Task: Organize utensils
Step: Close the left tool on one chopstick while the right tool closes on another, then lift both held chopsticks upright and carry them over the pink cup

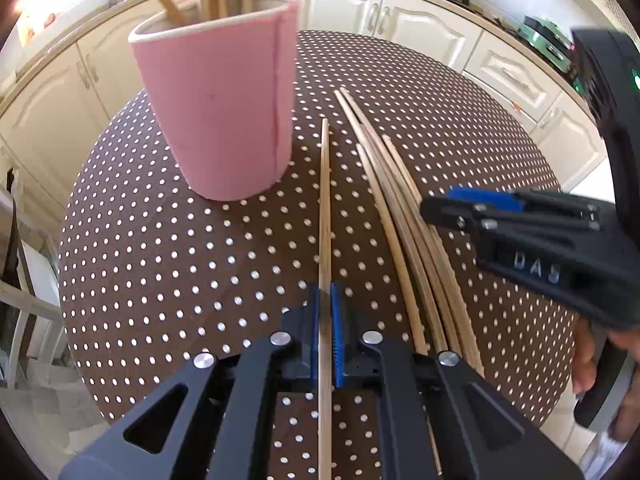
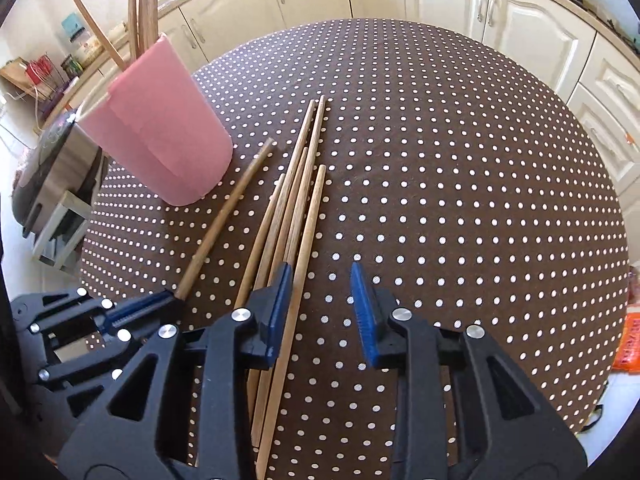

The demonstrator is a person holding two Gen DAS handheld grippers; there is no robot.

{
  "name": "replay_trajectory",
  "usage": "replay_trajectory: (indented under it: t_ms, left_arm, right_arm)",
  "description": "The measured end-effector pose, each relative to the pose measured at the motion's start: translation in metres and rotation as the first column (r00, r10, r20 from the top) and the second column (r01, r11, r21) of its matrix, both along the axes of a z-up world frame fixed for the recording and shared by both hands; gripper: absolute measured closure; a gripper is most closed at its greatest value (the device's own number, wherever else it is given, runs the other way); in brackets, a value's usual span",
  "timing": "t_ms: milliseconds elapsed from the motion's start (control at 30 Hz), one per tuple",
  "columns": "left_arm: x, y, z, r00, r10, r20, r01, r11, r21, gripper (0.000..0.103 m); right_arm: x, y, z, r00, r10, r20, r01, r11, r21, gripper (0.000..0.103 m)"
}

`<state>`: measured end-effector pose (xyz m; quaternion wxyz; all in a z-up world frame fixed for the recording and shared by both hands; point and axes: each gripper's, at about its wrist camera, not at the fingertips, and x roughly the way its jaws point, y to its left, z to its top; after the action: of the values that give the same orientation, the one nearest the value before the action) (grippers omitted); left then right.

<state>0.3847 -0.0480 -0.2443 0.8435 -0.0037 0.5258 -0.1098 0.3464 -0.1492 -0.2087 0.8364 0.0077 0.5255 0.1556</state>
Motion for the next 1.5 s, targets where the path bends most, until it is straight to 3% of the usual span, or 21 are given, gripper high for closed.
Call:
replay_trajectory:
  t_ms: [200, 267, 300, 433, 500, 567, 633, 733, 1033, 1500]
  left_arm:
    - [0.021, 0.000, 0.003, 1.000, 0.001, -0.002, -0.001, 1.000, -0.007, 0.096]
    - [0.028, -0.001, 0.003, 1.000, 0.005, -0.001, -0.005, 1.000, -0.003, 0.091]
    - [0.032, -0.002, 0.003, 1.000, 0.010, -0.002, -0.010, 1.000, 0.000, 0.083]
    - [0.044, -0.003, 0.001, 1.000, 0.020, 0.009, -0.020, 1.000, 0.007, 0.081]
    - [0.048, -0.006, 0.002, 1.000, 0.015, 0.019, -0.015, 1.000, 0.010, 0.081]
    - [0.053, -0.008, 0.002, 1.000, 0.010, 0.028, -0.010, 1.000, 0.017, 0.081]
    - [0.057, -0.011, 0.002, 0.999, 0.009, 0.036, -0.010, 1.000, 0.020, 0.083]
    - [0.063, -0.016, 0.001, 0.998, 0.018, 0.053, -0.020, 0.999, 0.046, 0.096]
    - [0.054, -0.012, -0.001, 0.998, 0.021, 0.062, -0.020, 1.000, -0.018, 0.097]
    - [0.003, -0.004, 0.049, 0.967, -0.033, 0.253, 0.069, 0.989, -0.133, 0.097]
  right_arm:
    - [0.009, 0.017, 0.000, 0.999, 0.023, -0.025, -0.024, 0.998, -0.059, 0.076]
    - [0.013, 0.024, -0.002, 0.998, 0.040, -0.041, -0.043, 0.996, -0.078, 0.076]
    - [0.015, 0.027, -0.002, 0.998, 0.044, -0.045, -0.048, 0.995, -0.086, 0.076]
    - [0.019, 0.045, -0.003, 0.995, 0.082, -0.063, -0.090, 0.987, -0.136, 0.076]
    - [0.021, 0.051, -0.004, 0.994, 0.089, -0.061, -0.099, 0.978, -0.185, 0.086]
    - [0.023, 0.058, -0.005, 0.993, 0.099, -0.065, -0.110, 0.972, -0.209, 0.087]
    - [0.025, 0.061, -0.006, 0.992, 0.103, -0.069, -0.115, 0.971, -0.208, 0.089]
    - [0.027, 0.063, -0.006, 0.993, 0.106, -0.059, -0.116, 0.972, -0.204, 0.093]
    - [0.023, 0.054, -0.002, 0.996, 0.089, -0.029, -0.093, 0.985, -0.147, 0.097]
    - [-0.010, 0.022, 0.032, 0.996, 0.074, 0.053, -0.074, 0.997, 0.003, 0.097]
